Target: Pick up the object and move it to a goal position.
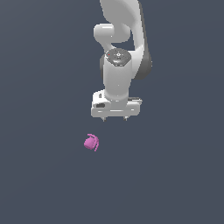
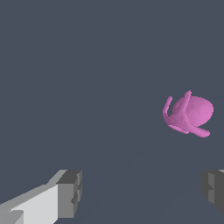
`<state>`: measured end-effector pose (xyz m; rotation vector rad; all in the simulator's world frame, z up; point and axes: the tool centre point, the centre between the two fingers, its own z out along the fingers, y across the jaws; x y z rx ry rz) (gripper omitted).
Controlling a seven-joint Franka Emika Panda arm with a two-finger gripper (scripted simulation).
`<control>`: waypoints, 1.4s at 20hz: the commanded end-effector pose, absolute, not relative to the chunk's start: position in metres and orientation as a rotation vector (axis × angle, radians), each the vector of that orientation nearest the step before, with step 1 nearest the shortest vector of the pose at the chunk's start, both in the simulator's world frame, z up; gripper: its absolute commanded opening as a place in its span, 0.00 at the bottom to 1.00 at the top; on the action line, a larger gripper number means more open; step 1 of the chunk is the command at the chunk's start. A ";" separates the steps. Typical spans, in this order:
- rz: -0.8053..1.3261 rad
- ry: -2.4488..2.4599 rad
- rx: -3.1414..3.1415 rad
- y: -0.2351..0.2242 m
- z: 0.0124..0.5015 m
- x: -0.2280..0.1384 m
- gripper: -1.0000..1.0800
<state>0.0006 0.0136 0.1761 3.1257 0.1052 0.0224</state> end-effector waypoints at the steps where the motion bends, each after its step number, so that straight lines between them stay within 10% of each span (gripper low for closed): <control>1: 0.022 0.105 3.126 0.014 0.176 0.001 0.96; 15: 0.005 0.158 3.113 0.033 0.180 -0.003 0.96; 28: 0.000 -0.224 3.130 -0.040 0.134 0.034 0.96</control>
